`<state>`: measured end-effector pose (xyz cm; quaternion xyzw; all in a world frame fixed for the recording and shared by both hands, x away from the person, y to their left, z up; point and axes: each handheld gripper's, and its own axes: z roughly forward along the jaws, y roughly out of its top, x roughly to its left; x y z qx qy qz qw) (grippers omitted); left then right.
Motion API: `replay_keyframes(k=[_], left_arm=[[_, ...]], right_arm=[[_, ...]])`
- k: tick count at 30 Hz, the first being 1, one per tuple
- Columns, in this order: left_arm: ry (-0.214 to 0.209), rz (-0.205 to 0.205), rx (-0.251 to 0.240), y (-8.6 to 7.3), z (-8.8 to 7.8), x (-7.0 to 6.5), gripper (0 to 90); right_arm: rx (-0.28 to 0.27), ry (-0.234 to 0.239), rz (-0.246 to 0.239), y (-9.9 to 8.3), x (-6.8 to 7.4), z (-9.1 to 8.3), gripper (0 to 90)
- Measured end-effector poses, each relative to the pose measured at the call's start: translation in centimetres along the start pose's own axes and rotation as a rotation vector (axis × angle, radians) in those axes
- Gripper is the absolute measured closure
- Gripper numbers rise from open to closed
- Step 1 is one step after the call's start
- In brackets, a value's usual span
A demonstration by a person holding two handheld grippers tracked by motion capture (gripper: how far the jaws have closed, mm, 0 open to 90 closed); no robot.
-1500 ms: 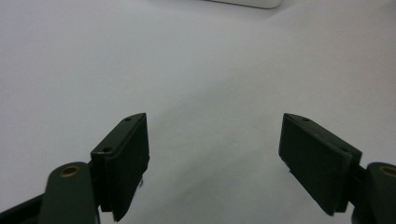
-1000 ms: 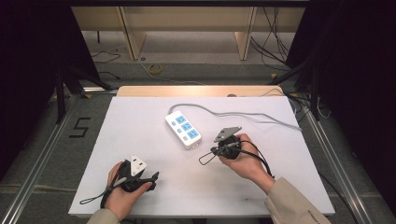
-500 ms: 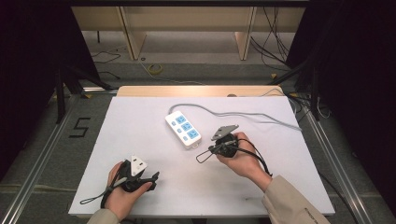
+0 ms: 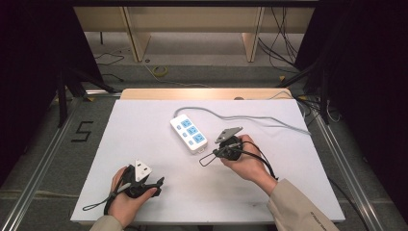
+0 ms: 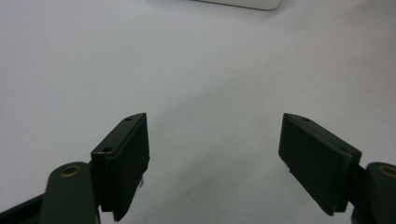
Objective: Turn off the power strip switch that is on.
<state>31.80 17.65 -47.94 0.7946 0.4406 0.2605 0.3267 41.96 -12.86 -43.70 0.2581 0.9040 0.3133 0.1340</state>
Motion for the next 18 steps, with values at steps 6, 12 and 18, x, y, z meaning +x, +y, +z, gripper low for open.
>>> replay_keyframes(k=[6,12,18], left_arm=[[-0.001,0.001,0.001,-0.01,0.01,-0.01,24.4],[0.001,0.0,0.0,0.02,0.0,0.0,24.4],[0.002,-0.002,-0.001,0.01,-0.03,0.0,24.4]], right_arm=[[0.001,-0.001,-0.005,0.27,-0.07,0.05,90.0],[0.0,-0.004,-0.002,0.7,0.0,0.2,90.0],[0.004,0.002,-0.009,0.83,-0.01,0.44,90.0]])
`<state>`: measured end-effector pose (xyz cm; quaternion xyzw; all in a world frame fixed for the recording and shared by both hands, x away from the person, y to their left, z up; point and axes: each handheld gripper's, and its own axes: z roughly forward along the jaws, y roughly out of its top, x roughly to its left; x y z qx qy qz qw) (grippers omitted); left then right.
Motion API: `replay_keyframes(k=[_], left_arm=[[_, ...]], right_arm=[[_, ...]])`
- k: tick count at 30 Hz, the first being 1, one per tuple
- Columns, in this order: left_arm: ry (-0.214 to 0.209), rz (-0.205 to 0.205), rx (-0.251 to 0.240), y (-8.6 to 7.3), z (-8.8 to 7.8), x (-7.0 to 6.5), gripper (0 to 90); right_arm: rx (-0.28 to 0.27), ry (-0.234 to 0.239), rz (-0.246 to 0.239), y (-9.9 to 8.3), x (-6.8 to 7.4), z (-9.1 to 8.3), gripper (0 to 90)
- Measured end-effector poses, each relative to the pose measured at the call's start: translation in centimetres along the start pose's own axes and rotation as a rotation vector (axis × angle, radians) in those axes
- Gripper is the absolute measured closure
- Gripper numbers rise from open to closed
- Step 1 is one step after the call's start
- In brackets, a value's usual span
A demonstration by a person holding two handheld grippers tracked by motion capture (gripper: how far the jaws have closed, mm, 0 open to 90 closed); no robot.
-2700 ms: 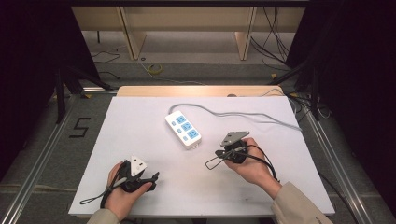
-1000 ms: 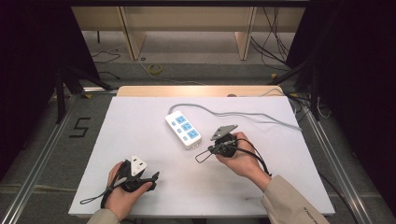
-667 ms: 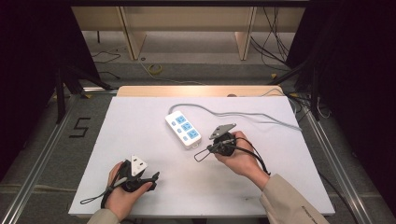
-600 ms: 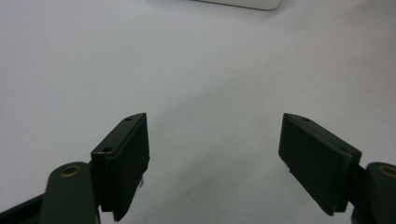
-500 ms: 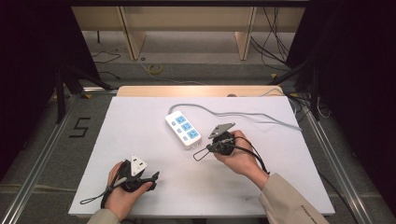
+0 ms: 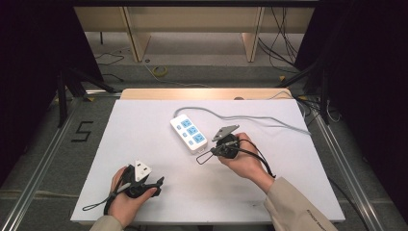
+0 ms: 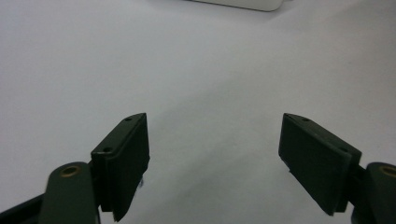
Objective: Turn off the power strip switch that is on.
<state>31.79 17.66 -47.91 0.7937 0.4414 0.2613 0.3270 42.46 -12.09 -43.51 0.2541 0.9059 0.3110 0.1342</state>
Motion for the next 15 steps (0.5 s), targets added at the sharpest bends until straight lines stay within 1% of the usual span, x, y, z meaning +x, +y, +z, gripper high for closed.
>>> replay_keyframes(k=[9,10,11,12,13,15], left_arm=[[-0.001,0.002,0.001,0.03,0.01,-0.04,24.5],[0.0,0.002,0.0,0.04,0.01,-0.03,24.4],[0.001,0.001,-0.001,0.04,0.0,-0.02,24.5],[0.001,0.003,-0.001,0.03,0.0,0.01,24.5],[0.001,0.004,-0.001,0.03,0.0,0.02,24.5],[0.0,0.004,-0.001,0.03,0.01,0.03,24.5]], right_arm=[[0.001,-0.004,-0.003,0.36,-0.06,0.11,90.0],[-0.005,-0.001,-0.003,0.49,-0.07,0.19,90.0],[-0.004,-0.004,0.01,0.56,0.02,0.23,90.0],[-0.004,-0.004,0.01,0.56,0.02,0.23,90.0],[0.004,-0.003,-0.002,0.6,-0.04,0.23,90.0],[0.006,-0.001,-0.002,0.75,-0.01,0.38,90.0]])
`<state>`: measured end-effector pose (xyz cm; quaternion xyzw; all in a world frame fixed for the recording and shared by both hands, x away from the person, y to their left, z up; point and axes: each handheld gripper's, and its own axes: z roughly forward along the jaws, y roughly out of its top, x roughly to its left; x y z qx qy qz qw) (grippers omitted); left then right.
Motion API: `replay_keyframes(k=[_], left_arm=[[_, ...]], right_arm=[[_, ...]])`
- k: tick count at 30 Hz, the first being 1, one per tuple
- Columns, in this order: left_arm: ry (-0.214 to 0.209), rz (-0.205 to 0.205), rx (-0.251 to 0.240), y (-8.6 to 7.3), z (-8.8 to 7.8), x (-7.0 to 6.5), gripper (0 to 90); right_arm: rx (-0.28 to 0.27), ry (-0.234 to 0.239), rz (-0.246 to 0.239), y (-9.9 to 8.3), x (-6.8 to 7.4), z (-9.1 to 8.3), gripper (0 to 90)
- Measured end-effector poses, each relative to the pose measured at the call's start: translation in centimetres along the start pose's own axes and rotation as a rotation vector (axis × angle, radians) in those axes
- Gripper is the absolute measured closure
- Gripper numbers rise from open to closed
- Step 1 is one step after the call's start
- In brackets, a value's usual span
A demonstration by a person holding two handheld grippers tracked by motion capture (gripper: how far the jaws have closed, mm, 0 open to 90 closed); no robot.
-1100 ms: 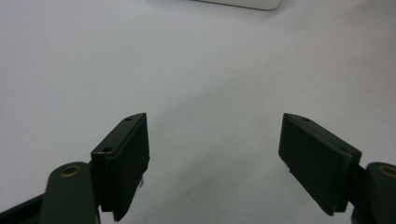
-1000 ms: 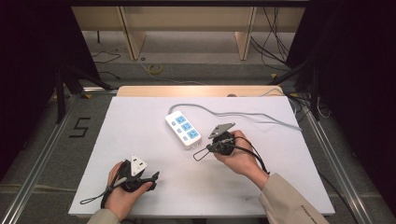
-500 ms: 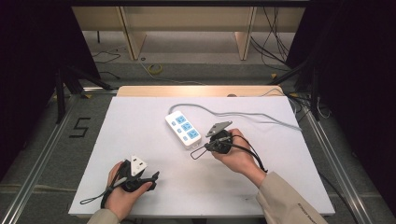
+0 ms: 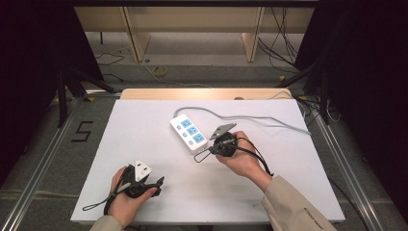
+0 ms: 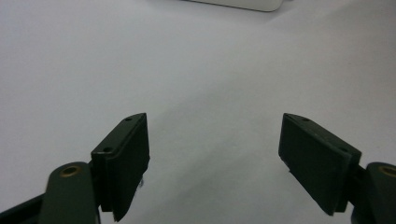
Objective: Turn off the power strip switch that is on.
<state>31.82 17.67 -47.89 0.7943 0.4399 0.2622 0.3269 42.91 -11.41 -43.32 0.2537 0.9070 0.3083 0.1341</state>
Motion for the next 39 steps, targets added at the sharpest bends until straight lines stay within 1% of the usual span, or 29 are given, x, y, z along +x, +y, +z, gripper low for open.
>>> replay_keyframes(k=[5,6,11,14,17,18,24,30,32,34,35,36,39], left_arm=[[-0.001,-0.002,0.001,0.0,0.0,0.0,24.5],[-0.001,-0.003,0.0,0.0,0.0,0.0,24.5],[-0.002,-0.002,0.002,0.0,0.0,-0.1,24.5],[-0.002,-0.002,0.001,0.0,0.0,-0.1,24.5],[-0.001,-0.001,0.001,0.0,0.0,-0.1,24.6],[-0.001,0.0,0.001,0.0,0.0,-0.1,24.6],[-0.002,0.0,0.002,0.0,0.0,-0.1,24.6],[-0.003,0.002,0.003,0.1,0.0,-0.1,24.6],[-0.003,0.004,0.005,0.1,0.0,-0.1,24.6],[-0.003,0.004,0.005,0.1,0.1,-0.1,24.6],[-0.003,0.005,0.005,0.1,0.1,-0.1,24.6],[-0.003,0.004,0.005,0.1,0.1,-0.1,24.6],[-0.003,0.004,0.006,0.1,0.1,-0.1,24.6]], right_arm=[[0.0,0.0,0.005,0.2,0.1,0.2,90.0],[0.001,0.003,-0.002,0.3,0.0,0.2,90.0],[0.004,0.004,-0.009,0.5,0.0,0.4,90.0],[0.008,0.004,-0.004,0.6,0.0,0.5,90.0],[0.0,0.002,0.005,0.7,0.1,0.7,90.0],[0.006,0.006,-0.004,0.7,0.0,0.7,90.0],[0.009,0.006,0.005,1.0,0.1,0.9,90.0],[0.008,0.008,0.002,1.4,0.1,1.1,90.0],[0.013,0.007,0.01,1.6,0.1,1.1,90.0],[0.013,0.008,0.003,1.8,0.0,1.2,90.0],[0.009,0.006,0.021,1.9,0.1,1.3,90.0],[0.012,0.008,0.006,2.0,0.0,1.2,90.0],[0.012,0.004,0.006,2.2,0.0,1.3,90.0]])
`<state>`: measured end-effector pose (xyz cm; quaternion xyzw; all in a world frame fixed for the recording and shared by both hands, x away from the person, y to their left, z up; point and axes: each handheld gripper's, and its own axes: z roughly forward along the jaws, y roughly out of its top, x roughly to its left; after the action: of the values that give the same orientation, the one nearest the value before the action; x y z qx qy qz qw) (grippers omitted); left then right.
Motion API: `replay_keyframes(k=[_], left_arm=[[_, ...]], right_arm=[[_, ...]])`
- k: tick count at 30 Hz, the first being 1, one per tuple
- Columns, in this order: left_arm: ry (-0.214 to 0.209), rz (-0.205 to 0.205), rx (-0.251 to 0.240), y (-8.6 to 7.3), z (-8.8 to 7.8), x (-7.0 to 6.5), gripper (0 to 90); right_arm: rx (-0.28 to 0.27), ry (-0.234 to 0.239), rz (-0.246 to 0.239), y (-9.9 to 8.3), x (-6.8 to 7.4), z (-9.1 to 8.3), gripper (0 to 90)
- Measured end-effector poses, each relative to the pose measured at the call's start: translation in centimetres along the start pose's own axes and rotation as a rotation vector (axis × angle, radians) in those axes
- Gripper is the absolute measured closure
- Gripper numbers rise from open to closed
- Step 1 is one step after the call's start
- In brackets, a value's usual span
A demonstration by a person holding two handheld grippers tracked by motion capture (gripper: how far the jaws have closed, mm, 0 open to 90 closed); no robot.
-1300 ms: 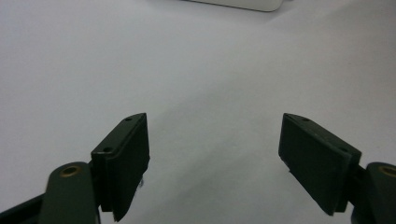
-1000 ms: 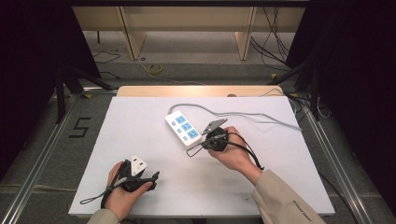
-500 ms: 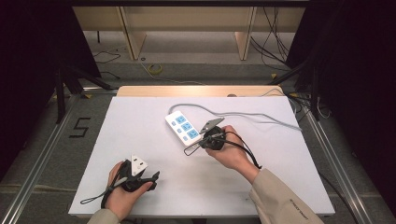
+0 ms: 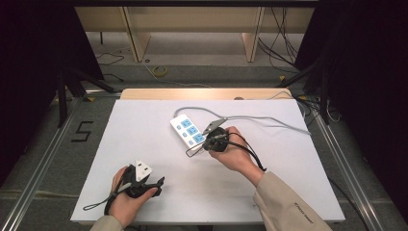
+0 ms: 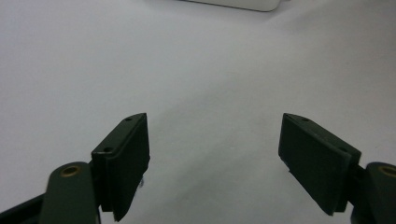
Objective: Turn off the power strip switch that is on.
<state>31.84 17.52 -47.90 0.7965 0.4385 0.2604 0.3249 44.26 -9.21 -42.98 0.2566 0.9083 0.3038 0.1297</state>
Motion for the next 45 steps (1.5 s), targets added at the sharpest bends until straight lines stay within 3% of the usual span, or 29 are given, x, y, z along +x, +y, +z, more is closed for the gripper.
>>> replay_keyframes(k=[21,45], left_arm=[[-0.002,-0.001,-0.001,0.0,0.0,0.0,24.6],[-0.005,0.004,0.002,0.0,0.1,0.0,24.6]], right_arm=[[0.012,0.005,-0.018,1.1,0.2,0.9,90.0],[0.035,-0.003,0.001,1.5,-0.1,1.9,90.0]])
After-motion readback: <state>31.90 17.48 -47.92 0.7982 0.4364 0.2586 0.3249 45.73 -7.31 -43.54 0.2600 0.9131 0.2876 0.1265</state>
